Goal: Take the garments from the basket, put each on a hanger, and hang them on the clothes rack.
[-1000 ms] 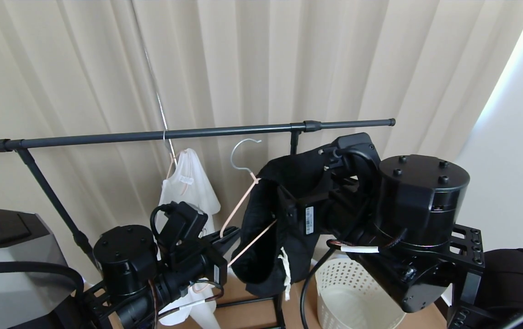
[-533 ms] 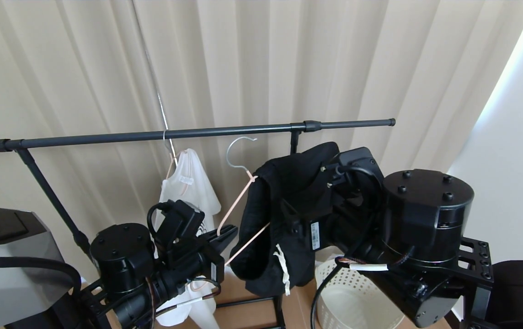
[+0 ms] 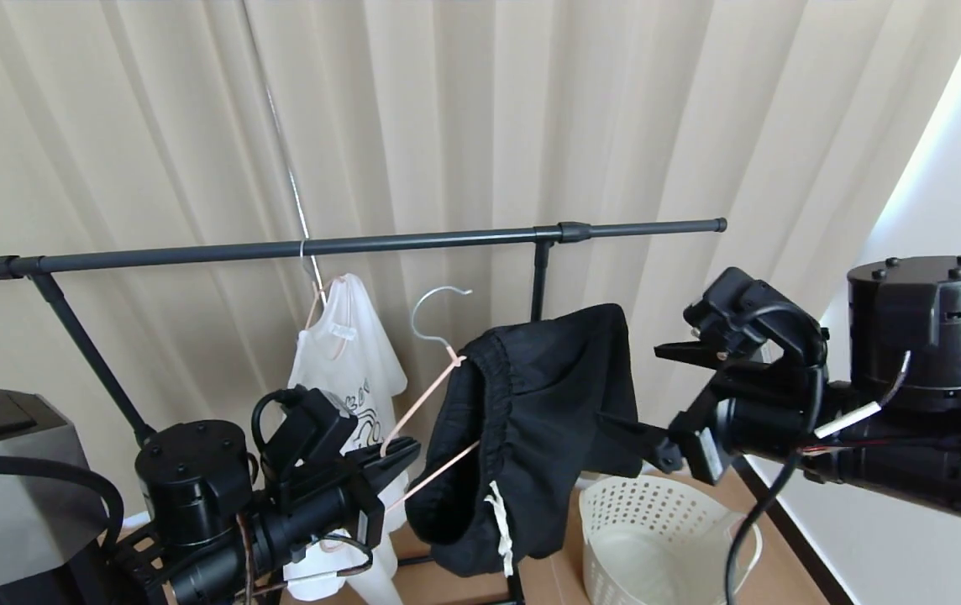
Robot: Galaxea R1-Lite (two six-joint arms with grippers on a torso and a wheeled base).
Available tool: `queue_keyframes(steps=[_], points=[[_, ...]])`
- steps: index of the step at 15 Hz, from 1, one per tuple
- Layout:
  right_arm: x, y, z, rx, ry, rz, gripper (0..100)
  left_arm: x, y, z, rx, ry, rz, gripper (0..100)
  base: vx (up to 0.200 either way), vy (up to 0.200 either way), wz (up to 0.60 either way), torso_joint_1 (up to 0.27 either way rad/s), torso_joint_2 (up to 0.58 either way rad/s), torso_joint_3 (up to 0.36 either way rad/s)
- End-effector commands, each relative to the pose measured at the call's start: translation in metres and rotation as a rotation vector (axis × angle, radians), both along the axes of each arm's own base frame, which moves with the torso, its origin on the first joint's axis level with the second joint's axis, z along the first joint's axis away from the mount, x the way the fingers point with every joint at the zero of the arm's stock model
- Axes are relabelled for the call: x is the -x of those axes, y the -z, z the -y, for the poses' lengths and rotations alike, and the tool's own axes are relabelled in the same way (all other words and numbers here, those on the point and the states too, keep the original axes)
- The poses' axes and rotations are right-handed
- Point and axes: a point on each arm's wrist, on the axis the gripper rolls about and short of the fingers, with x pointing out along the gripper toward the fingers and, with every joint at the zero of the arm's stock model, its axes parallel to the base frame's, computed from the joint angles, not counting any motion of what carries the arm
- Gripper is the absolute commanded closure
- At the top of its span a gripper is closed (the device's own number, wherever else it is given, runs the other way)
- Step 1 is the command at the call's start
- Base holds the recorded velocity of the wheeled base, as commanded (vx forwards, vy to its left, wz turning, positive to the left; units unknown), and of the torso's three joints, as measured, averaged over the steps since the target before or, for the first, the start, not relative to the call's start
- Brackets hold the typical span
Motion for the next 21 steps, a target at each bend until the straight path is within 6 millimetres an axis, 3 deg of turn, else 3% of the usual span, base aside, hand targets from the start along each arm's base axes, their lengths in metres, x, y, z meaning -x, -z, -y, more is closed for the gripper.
queue_keyframes(steps=[1, 4, 8, 11, 21], points=[[-0.003, -0.028, 0.036, 0.04, -0.068, 0.047, 0, 0.004, 0.004, -0.006, -0.026, 0.018, -0.008, 100, 0.0, 0.0, 0.0, 0.0, 0.0, 0.0], [-0.019, -0.036, 0.063, 0.16, -0.266, 0.004, 0, 0.01, 0.008, -0.012, -0.073, 0.067, -0.002, 100, 0.0, 0.0, 0.0, 0.0, 0.0, 0.0], [-0.038, -0.049, 0.061, 0.273, -0.448, -0.056, 0, 0.018, 0.007, -0.013, -0.077, 0.115, -0.003, 100, 0.0, 0.0, 0.0, 0.0, 0.0, 0.0], [-0.06, -0.033, 0.045, 0.277, -0.563, -0.157, 0, 0.027, 0.006, -0.009, -0.097, 0.16, 0.012, 100, 0.0, 0.0, 0.0, 0.0, 0.0, 0.0], [-0.069, -0.011, 0.011, 0.238, -0.701, -0.215, 0, 0.037, 0.003, 0.002, -0.107, 0.222, 0.042, 100, 0.0, 0.0, 0.0, 0.0, 0.0, 0.0]])
